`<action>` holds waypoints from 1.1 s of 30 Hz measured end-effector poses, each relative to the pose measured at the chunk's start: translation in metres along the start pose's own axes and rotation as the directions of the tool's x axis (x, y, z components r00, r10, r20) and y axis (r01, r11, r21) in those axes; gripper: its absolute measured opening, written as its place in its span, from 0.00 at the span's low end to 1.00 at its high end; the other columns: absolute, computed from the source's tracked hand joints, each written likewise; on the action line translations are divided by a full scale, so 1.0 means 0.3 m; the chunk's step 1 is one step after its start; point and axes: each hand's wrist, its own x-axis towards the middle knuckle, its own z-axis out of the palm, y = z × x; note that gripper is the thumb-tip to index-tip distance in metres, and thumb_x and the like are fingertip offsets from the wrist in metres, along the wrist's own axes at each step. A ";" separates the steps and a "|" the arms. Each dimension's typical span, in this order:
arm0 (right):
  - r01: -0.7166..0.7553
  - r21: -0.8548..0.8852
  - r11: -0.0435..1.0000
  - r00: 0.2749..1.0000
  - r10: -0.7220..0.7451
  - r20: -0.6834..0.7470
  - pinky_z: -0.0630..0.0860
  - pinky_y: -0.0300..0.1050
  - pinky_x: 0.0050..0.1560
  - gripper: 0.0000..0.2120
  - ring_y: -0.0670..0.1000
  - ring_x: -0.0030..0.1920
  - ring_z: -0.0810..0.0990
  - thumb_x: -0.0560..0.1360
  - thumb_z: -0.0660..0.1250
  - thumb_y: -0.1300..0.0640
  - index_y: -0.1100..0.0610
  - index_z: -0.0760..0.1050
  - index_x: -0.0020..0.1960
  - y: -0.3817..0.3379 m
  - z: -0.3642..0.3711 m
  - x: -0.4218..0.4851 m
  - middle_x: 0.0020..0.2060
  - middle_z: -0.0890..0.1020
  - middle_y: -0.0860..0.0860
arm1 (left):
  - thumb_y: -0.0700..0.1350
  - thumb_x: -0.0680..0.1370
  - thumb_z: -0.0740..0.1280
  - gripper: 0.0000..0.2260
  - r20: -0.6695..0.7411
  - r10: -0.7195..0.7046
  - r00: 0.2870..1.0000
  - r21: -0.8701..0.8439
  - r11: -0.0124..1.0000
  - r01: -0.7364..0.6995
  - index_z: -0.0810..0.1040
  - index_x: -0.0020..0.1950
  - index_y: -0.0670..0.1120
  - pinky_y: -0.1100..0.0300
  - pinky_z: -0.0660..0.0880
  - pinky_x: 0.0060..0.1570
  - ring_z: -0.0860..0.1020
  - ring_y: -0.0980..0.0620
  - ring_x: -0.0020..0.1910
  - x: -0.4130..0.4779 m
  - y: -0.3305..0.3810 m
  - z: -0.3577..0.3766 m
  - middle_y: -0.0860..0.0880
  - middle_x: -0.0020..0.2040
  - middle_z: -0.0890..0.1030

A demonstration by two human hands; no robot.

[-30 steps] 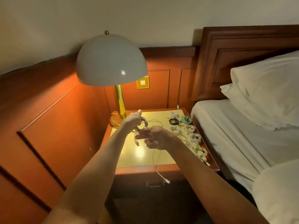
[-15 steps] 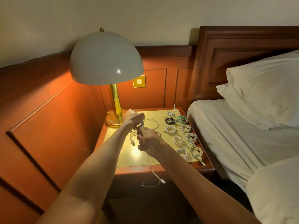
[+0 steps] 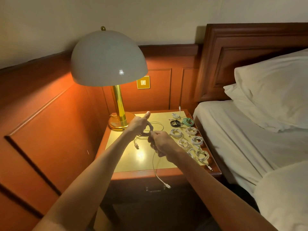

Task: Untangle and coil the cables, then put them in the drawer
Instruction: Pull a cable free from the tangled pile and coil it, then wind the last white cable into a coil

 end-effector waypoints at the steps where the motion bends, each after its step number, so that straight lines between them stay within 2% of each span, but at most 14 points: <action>1: 0.012 -0.087 0.996 0.999 -0.015 -0.033 0.66 0.40 0.26 0.18 0.47 0.27 0.69 0.85 0.54 0.51 0.61 0.77 0.48 0.016 -0.028 0.008 0.32 0.74 0.52 | 0.62 0.82 0.53 0.29 0.067 -0.015 0.998 0.005 1.000 0.014 0.82 0.43 0.40 0.61 0.67 0.35 0.71 0.52 0.35 -0.012 -0.004 0.008 0.48 0.35 0.71; 5: 0.038 -0.294 0.955 0.960 -0.116 -0.254 0.84 0.50 0.36 0.14 0.52 0.33 0.84 0.82 0.61 0.52 0.62 0.79 0.51 0.063 -0.093 0.036 0.40 0.83 0.55 | 0.59 0.84 0.49 0.24 0.153 -0.013 0.988 -0.077 0.997 0.025 0.70 0.38 0.46 0.61 0.65 0.33 0.67 0.55 0.32 -0.032 -0.025 0.060 0.49 0.33 0.71; 7: 0.131 -0.355 0.926 0.902 -0.260 -0.345 0.85 0.53 0.39 0.13 0.53 0.37 0.85 0.80 0.66 0.53 0.60 0.74 0.59 0.083 -0.112 0.046 0.43 0.82 0.53 | 0.59 0.84 0.49 0.23 0.151 0.033 0.988 -0.129 0.992 -0.014 0.70 0.38 0.46 0.60 0.66 0.34 0.69 0.53 0.32 -0.028 -0.020 0.088 0.48 0.34 0.72; 9: 0.234 -0.348 0.908 0.852 -0.364 -0.376 0.85 0.54 0.41 0.20 0.54 0.40 0.86 0.78 0.70 0.56 0.57 0.71 0.67 0.103 -0.139 0.056 0.47 0.84 0.54 | 0.58 0.84 0.50 0.23 0.191 0.056 0.980 -0.150 0.988 -0.027 0.72 0.40 0.45 0.58 0.69 0.37 0.72 0.52 0.35 -0.036 -0.012 0.108 0.46 0.37 0.74; 13: 0.220 -0.269 0.938 0.876 -0.311 -0.368 0.84 0.44 0.36 0.16 0.49 0.36 0.86 0.76 0.71 0.62 0.60 0.79 0.64 0.137 -0.204 0.075 0.45 0.86 0.54 | 0.56 0.84 0.51 0.22 0.259 0.051 0.965 -0.153 0.988 -0.011 0.77 0.44 0.44 0.56 0.77 0.45 0.80 0.47 0.45 -0.041 -0.019 0.146 0.43 0.43 0.79; 16: 0.082 -0.300 0.951 0.919 -0.189 -0.347 0.84 0.45 0.36 0.15 0.49 0.34 0.86 0.76 0.71 0.64 0.60 0.81 0.62 0.192 -0.248 0.099 0.47 0.86 0.56 | 0.60 0.83 0.52 0.24 0.171 0.043 0.984 0.180 0.981 -0.074 0.80 0.49 0.44 0.57 0.76 0.40 0.79 0.47 0.45 -0.004 -0.090 0.174 0.46 0.45 0.80; 18: -0.020 -0.392 0.920 0.947 -0.107 -0.301 0.85 0.48 0.38 0.13 0.52 0.34 0.86 0.76 0.71 0.64 0.60 0.82 0.60 0.224 -0.265 0.110 0.47 0.86 0.57 | 0.63 0.80 0.58 0.24 0.078 0.044 0.996 0.536 0.840 -0.079 0.80 0.49 0.43 0.56 0.77 0.41 0.80 0.46 0.42 0.017 -0.171 0.182 0.46 0.43 0.81; 19: -0.053 -0.437 0.898 0.958 -0.078 -0.277 0.85 0.49 0.38 0.12 0.53 0.34 0.86 0.76 0.71 0.64 0.60 0.82 0.58 0.238 -0.265 0.116 0.46 0.86 0.57 | 0.64 0.77 0.62 0.23 0.073 0.015 0.997 0.610 0.790 -0.056 0.80 0.46 0.43 0.56 0.78 0.40 0.81 0.46 0.40 0.021 -0.209 0.190 0.46 0.41 0.82; 21: -0.074 -0.543 0.836 0.966 -0.076 -0.248 0.85 0.50 0.39 0.09 0.56 0.35 0.86 0.75 0.70 0.65 0.63 0.83 0.54 0.254 -0.253 0.121 0.44 0.86 0.58 | 0.59 0.75 0.69 0.19 0.131 -0.063 0.989 0.604 0.796 -0.030 0.80 0.40 0.43 0.57 0.80 0.38 0.83 0.48 0.36 0.018 -0.249 0.202 0.48 0.36 0.82; 23: -0.079 -0.673 0.736 0.964 -0.117 -0.240 0.83 0.50 0.43 0.08 0.57 0.41 0.85 0.73 0.69 0.66 0.65 0.84 0.50 0.270 -0.238 0.139 0.45 0.86 0.59 | 0.50 0.75 0.71 0.11 0.182 -0.091 0.979 0.515 0.857 -0.016 0.83 0.44 0.41 0.58 0.82 0.39 0.84 0.49 0.37 0.021 -0.255 0.197 0.48 0.38 0.84; 25: -0.089 -0.760 0.643 0.960 -0.147 -0.237 0.82 0.50 0.47 0.08 0.58 0.46 0.83 0.72 0.67 0.67 0.65 0.84 0.49 0.286 -0.225 0.164 0.46 0.85 0.60 | 0.47 0.76 0.72 0.08 0.159 -0.034 0.987 0.439 0.897 -0.040 0.85 0.46 0.42 0.58 0.83 0.40 0.85 0.50 0.38 0.037 -0.235 0.166 0.48 0.39 0.85; 29: -0.091 -0.853 0.513 0.972 -0.142 -0.189 0.75 0.48 0.40 0.05 0.59 0.49 0.82 0.75 0.70 0.59 0.61 0.78 0.44 0.290 -0.195 0.198 0.44 0.82 0.58 | 0.47 0.76 0.72 0.05 0.047 0.158 0.986 0.371 0.914 -0.164 0.83 0.45 0.47 0.59 0.81 0.38 0.82 0.53 0.38 0.056 -0.102 0.030 0.49 0.39 0.83; 31: -0.062 -0.865 0.498 0.961 -0.204 -0.186 0.77 0.48 0.48 0.12 0.58 0.55 0.81 0.76 0.71 0.52 0.59 0.80 0.55 0.263 -0.184 0.200 0.52 0.83 0.57 | 0.46 0.75 0.72 0.05 -0.007 0.287 0.958 0.342 0.901 -0.267 0.85 0.48 0.46 0.65 0.78 0.33 0.82 0.56 0.36 0.056 -0.014 -0.058 0.51 0.39 0.84; 33: 0.047 -0.799 0.600 0.887 -0.393 -0.243 0.77 0.49 0.59 0.24 0.56 0.59 0.79 0.76 0.72 0.52 0.57 0.74 0.70 0.208 -0.189 0.205 0.58 0.82 0.56 | 0.46 0.75 0.72 0.07 -0.040 0.437 0.899 0.376 0.840 -0.392 0.86 0.50 0.46 0.68 0.77 0.31 0.81 0.60 0.31 0.043 0.074 -0.142 0.52 0.38 0.84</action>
